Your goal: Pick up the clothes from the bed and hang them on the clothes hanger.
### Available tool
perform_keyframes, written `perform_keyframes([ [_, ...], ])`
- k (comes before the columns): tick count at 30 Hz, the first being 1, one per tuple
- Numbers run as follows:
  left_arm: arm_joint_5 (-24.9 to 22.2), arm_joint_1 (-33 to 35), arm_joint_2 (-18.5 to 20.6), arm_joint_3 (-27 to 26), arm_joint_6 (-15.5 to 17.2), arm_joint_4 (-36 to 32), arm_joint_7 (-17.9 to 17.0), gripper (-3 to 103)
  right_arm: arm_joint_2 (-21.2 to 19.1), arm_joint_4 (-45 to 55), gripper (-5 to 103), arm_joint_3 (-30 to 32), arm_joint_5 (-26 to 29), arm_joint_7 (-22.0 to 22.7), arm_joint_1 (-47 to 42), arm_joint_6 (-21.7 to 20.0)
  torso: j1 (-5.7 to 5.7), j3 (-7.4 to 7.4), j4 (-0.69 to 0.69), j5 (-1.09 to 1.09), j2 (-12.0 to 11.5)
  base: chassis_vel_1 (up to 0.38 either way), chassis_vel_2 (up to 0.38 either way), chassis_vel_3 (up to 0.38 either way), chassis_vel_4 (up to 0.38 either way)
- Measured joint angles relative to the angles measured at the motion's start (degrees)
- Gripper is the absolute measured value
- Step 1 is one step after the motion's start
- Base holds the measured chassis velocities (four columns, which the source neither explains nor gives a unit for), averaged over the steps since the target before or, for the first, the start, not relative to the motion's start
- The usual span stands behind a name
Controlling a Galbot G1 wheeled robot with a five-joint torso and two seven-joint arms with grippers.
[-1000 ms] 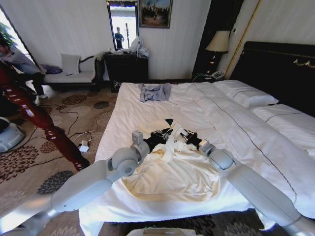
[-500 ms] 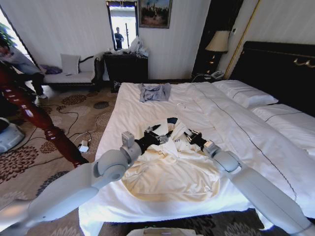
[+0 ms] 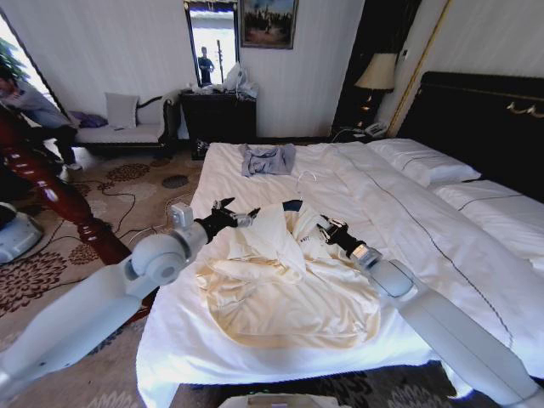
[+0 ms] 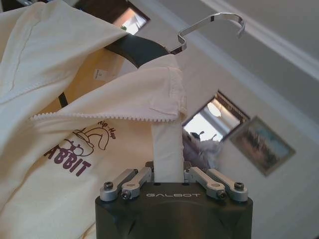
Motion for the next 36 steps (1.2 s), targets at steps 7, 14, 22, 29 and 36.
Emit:
perform_keyframes([
  [7,0.1,-3.0,-0.1,3.6,-0.4,1.3,3.8,101,0.8,-1.0,18,-1.9,-8.2,-0.1,3.2,5.8,0.0,0.0,-0.02,0.02,0.0,0.0,0.0,0.0,0.0],
  [14,-0.6,-3.3,0.5,6.4,0.1,1.9,4.9,98,1.2,-0.9,18,-2.1,-13.4,0.2,4.8,9.3,0.0,0.0,-0.02,0.01,0.0,0.0,0.0,0.0,0.0],
  [22,-0.9,-4.1,-0.8,8.2,0.1,3.2,5.4,84,1.5,-0.1,18,-2.0,-17.8,0.5,5.4,11.5,0.0,0.0,-0.02,0.01,0.0,0.0,0.0,0.0,0.0],
  [29,-0.4,-3.9,-0.9,8.4,-0.6,3.4,5.3,63,1.3,-0.3,18,-2.0,-17.8,0.9,5.5,11.6,0.01,0.0,-0.02,0.02,0.0,0.0,0.0,0.0,0.0],
  [36,-0.4,-3.0,-0.7,9.5,-1.0,3.2,5.7,36,1.4,-0.2,17,-2.6,-18.1,0.9,6.4,12.5,0.0,0.0,-0.01,0.01,0.0,0.0,0.0,0.0,0.0],
])
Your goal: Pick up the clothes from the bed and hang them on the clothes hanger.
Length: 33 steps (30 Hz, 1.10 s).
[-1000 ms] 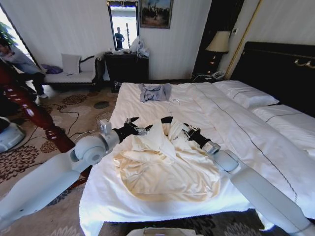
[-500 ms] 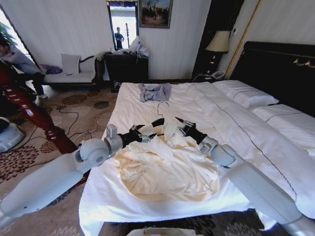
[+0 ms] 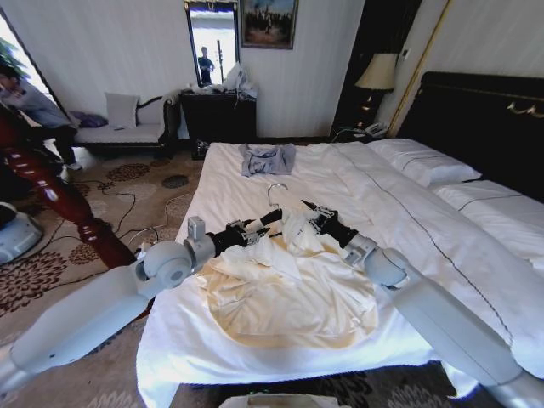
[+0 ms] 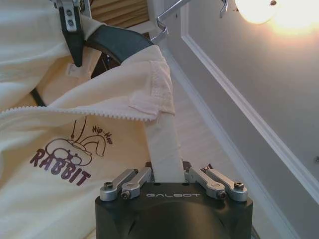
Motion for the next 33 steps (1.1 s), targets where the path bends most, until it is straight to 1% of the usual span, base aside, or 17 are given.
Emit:
perform_keyframes([
  [1,0.0,0.0,0.0,0.0,0.0,0.0,0.0,36,0.0,0.0,17,-0.1,0.0,0.0,0.0,0.1,0.0,0.0,0.0,0.0,0.0,0.0,0.0,0.0,0.0],
  [2,-0.1,0.0,-0.2,0.1,0.0,-0.2,0.1,32,0.0,-0.2,18,-0.3,0.0,0.0,0.0,0.3,0.0,0.0,0.0,0.0,0.0,0.0,0.0,0.0,0.0],
  [11,-1.0,0.1,-0.9,0.3,-0.4,-0.1,0.0,30,0.3,-0.8,18,-1.5,0.2,0.2,1.4,1.1,0.0,0.0,0.0,0.0,0.0,0.0,0.0,0.0,0.0],
  [16,-1.3,0.5,-1.2,0.2,-1.3,0.0,0.7,29,0.2,-0.8,16,-1.2,0.3,-2.0,1.3,2.3,0.0,0.0,-0.01,0.0,0.0,0.0,0.0,0.0,0.0],
  [17,-1.4,0.6,-1.3,0.1,-1.7,0.1,0.7,25,0.2,-0.8,27,-1.3,0.9,-1.6,1.1,2.3,0.0,0.0,-0.01,0.01,0.0,0.0,0.0,0.0,0.0],
  [19,-1.4,0.6,-1.4,0.0,-1.7,0.2,0.7,25,0.2,-0.8,27,-1.3,1.2,-1.4,1.1,2.2,0.0,-0.01,-0.01,0.01,0.0,0.0,0.0,0.0,0.0],
  [21,-1.3,0.6,-1.5,0.0,-1.7,0.5,0.4,19,0.2,-0.7,37,-1.3,1.6,-1.1,1.0,2.1,0.0,0.0,-0.01,0.0,0.0,0.0,0.0,0.0,0.0],
  [22,-1.2,0.7,-1.6,0.0,-1.8,0.6,0.4,18,0.2,-0.6,42,-1.3,1.9,-0.8,1.0,1.8,0.0,0.0,0.0,0.0,0.0,0.0,0.0,0.0,0.0],
  [23,-1.2,0.7,-1.6,0.0,-1.8,0.6,0.4,18,0.2,-0.6,42,-1.3,1.9,-0.8,1.0,1.8,0.0,0.0,0.0,0.0,0.0,0.0,0.0,0.0,0.0],
  [24,-1.1,0.7,-1.7,0.0,-1.9,0.8,0.4,18,0.1,-0.6,48,-1.3,2.1,-0.6,1.1,1.6,0.0,0.0,0.0,0.0,0.0,0.0,0.0,0.0,0.0],
  [25,-1.0,0.7,-1.7,0.0,-2.0,0.9,0.4,18,0.1,-0.5,48,-1.3,2.3,-0.4,1.1,1.4,0.0,0.0,0.0,0.0,0.0,0.0,0.0,0.0,0.0],
  [28,-0.9,0.7,-1.8,-0.2,-2.2,1.1,0.4,18,0.1,-0.3,65,-1.3,2.5,0.8,0.6,0.6,0.0,0.0,0.0,0.0,0.0,0.0,0.0,0.0,0.0],
  [29,-0.9,0.7,-1.8,-0.2,-2.2,1.1,0.4,18,0.1,-0.3,65,-1.3,2.5,0.8,0.6,0.6,0.0,0.0,0.0,0.0,0.0,0.0,0.0,0.0,0.0],
  [30,-0.9,0.7,-1.8,-0.3,-2.2,1.1,0.4,18,0.0,-0.2,70,-1.2,2.6,0.9,0.5,0.5,0.0,0.0,0.0,0.0,0.0,0.0,0.0,0.0,0.0],
  [31,-0.9,0.7,-1.7,-0.5,-2.3,1.1,0.4,18,0.0,-0.2,70,-1.0,2.9,1.0,0.3,0.3,0.0,0.0,-0.01,0.0,0.0,0.0,0.0,0.0,0.0],
  [32,-0.9,0.7,-1.7,-0.9,-2.3,1.1,0.4,18,-0.1,0.0,80,-0.6,3.8,1.1,-0.1,0.0,0.0,0.0,-0.01,0.0,0.0,0.0,0.0,0.0,0.0],
  [33,-0.9,0.7,-1.6,-1.1,-2.4,1.1,0.4,18,-0.2,0.1,80,-0.3,4.8,1.4,-0.5,-0.3,0.0,0.0,0.0,0.0,0.0,0.0,0.0,0.0,0.0],
])
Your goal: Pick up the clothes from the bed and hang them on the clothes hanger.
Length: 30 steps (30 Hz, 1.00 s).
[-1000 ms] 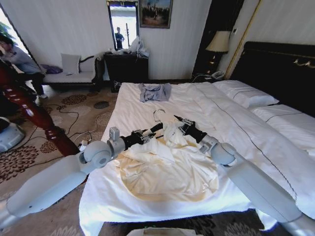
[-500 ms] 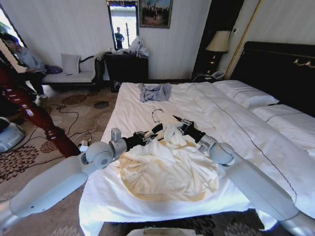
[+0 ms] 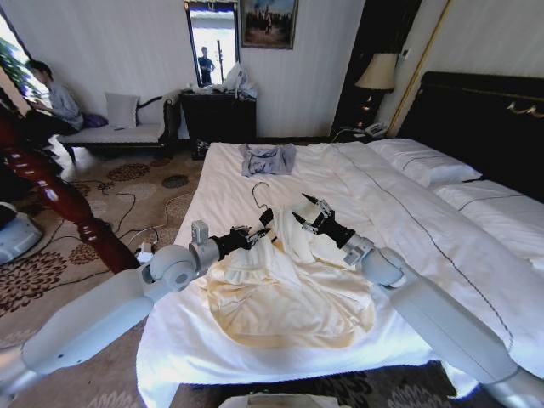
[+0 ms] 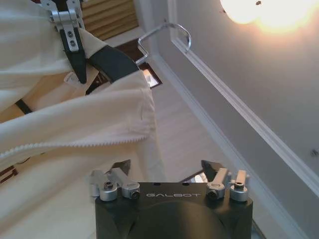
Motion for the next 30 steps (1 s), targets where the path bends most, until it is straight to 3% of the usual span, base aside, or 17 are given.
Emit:
perform_keyframes([
  [1,0.0,0.0,0.0,0.0,0.0,0.0,0.0,18,0.0,0.0,80,0.0,0.0,0.0,0.0,0.0,0.0,0.0,0.0,0.0,0.0,0.0,0.0,0.0,0.0],
  [4,0.0,0.4,0.2,-1.0,-0.3,-0.1,-0.3,18,-0.6,0.5,96,1.6,4.1,0.9,-1.8,-1.1,0.0,0.0,0.0,0.0,0.0,0.0,0.0,0.0,0.0],
  [10,-0.2,1.3,1.1,-3.5,-0.5,-0.9,-1.5,18,-2.0,1.3,100,5.4,9.0,2.9,-5.9,-2.4,0.0,0.0,-0.01,0.0,0.0,0.0,0.0,0.0,0.0],
  [17,-1.7,1.7,3.4,-7.2,-0.5,-3.0,-2.9,18,-2.6,3.2,100,14.1,15.1,5.0,-12.3,-5.4,0.0,0.0,-0.01,0.0,0.0,0.0,0.0,0.0,0.0],
  [19,-2.3,2.2,3.9,-8.3,-0.4,-3.5,-4.1,18,-2.6,3.8,100,16.0,16.6,5.4,-13.6,-6.3,0.0,-0.01,-0.01,0.01,0.0,0.0,0.0,0.0,0.0],
  [23,-6.4,4.8,5.4,-12.5,1.5,-5.6,-9.8,18,-1.8,5.7,100,22.3,20.9,7.0,-19.1,-9.3,0.0,0.0,0.0,-0.01,0.0,0.0,0.0,0.0,0.0],
  [28,-10.0,6.4,6.5,-16.5,3.2,-7.8,-13.7,18,-0.5,6.8,100,27.0,22.1,7.8,-23.9,-10.8,0.0,-0.01,0.0,-0.01,0.0,0.0,0.0,0.0,0.0],
  [30,-12.8,7.8,8.0,-21.0,4.8,-10.0,-16.1,18,1.3,7.5,100,31.6,23.0,8.5,-28.7,-11.8,0.0,-0.01,-0.02,0.0,0.0,0.0,0.0,0.0,0.0],
])
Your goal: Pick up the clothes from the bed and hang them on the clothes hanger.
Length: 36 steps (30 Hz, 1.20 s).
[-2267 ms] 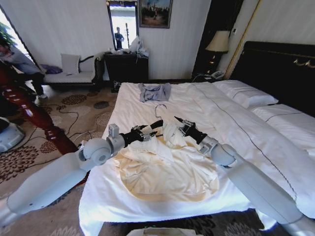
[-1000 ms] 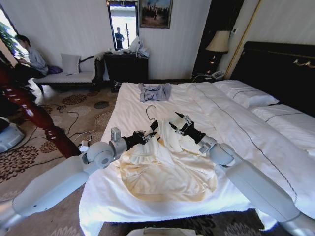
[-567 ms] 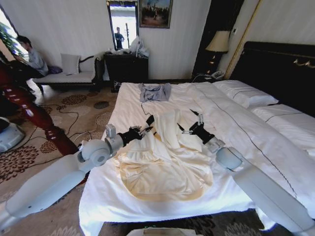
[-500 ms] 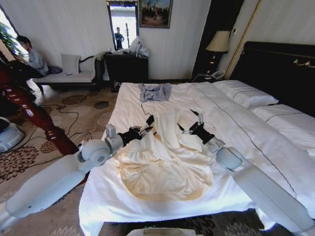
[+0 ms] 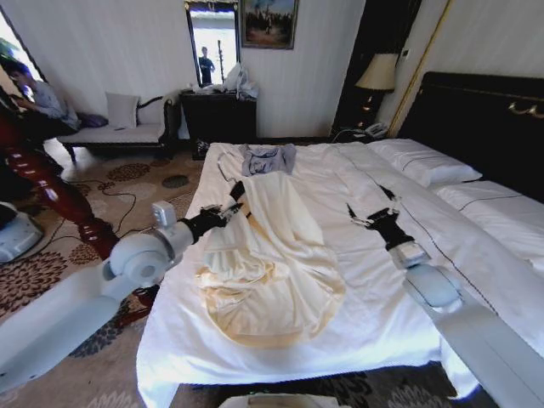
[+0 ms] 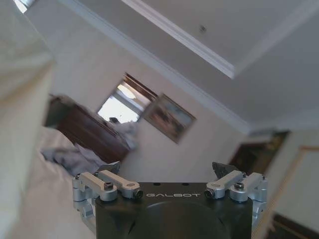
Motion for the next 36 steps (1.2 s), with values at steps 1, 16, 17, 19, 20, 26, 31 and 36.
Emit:
perform_keyframes([
  [1,-0.7,0.9,1.0,-2.5,1.0,-1.1,-0.9,18,1.1,0.2,100,2.0,0.1,0.1,-1.9,-0.1,0.0,0.0,0.0,0.01,0.0,0.0,0.0,0.0,0.0],
  [16,-18.6,3.0,9.4,-19.3,11.0,-8.9,-13.8,18,9.2,0.2,100,10.4,-2.5,0.4,-10.3,0.5,0.0,0.01,0.02,0.0,0.0,0.0,0.0,0.0,0.0],
  [17,-18.6,3.0,9.4,-19.3,11.0,-8.9,-13.8,18,9.2,0.2,100,10.4,-2.5,0.4,-10.3,0.5,0.0,0.01,0.02,0.0,0.0,0.0,0.0,0.0,0.0],
  [19,-20.5,2.7,9.8,-20.3,11.3,-9.1,-15.2,18,9.8,0.2,100,10.9,-3.2,0.4,-11.2,0.9,0.0,0.01,0.02,0.0,0.0,0.0,0.0,0.0,0.0],
  [20,-22.2,2.6,10.0,-21.5,11.6,-9.2,-16.3,18,10.4,0.2,100,11.5,-3.6,0.4,-12.2,1.2,0.0,0.0,0.02,-0.01,0.0,0.0,0.0,0.0,0.0],
  [26,-25.9,2.4,10.6,-25.8,13.5,-7.6,-18.1,18,13.1,0.3,100,16.2,-4.5,0.3,-16.8,2.4,0.0,0.01,0.02,-0.01,0.0,0.0,0.0,0.0,0.0],
  [31,-26.8,3.3,11.4,-30.7,14.5,-5.0,-17.8,18,14.8,-0.3,100,18.8,-4.8,0.3,-18.9,3.2,0.0,0.01,0.0,-0.02,0.0,0.0,0.0,0.0,0.0],
  [36,-29.8,3.1,12.6,-36.2,14.8,-4.7,-19.6,18,15.3,-1.7,100,18.3,-5.3,0.4,-18.3,3.5,0.0,0.01,0.03,-0.01,0.0,0.0,0.0,0.0,0.0],
])
